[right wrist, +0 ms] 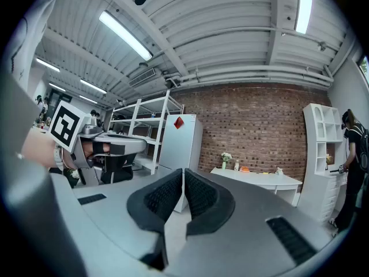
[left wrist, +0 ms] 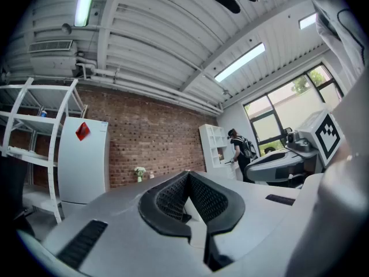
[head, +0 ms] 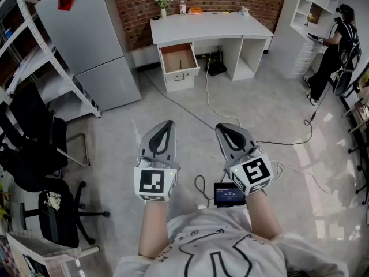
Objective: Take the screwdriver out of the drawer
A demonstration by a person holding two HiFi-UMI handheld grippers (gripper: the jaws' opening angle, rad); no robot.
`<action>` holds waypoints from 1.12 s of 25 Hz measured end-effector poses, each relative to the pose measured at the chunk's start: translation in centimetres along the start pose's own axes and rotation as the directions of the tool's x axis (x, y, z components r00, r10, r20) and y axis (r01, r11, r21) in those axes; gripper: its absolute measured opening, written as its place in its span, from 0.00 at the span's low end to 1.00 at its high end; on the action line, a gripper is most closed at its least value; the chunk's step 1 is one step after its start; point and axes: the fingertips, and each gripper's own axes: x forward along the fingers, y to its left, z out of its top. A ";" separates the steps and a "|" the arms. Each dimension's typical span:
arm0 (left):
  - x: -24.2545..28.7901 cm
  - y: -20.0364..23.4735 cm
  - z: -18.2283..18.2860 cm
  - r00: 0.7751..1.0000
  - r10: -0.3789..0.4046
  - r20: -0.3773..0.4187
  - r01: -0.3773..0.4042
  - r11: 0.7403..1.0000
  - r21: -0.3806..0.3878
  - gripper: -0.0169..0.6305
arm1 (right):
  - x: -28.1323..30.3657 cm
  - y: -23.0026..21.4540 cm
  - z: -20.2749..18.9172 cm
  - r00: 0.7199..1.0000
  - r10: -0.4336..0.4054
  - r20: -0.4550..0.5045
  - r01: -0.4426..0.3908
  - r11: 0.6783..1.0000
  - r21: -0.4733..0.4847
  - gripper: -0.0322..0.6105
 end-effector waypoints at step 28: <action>19.0 22.8 -9.2 0.996 0.028 -0.085 -0.041 0.987 -0.157 0.04 | 28.6 -8.0 -2.8 0.995 -0.003 -0.095 0.006 1.000 0.029 0.09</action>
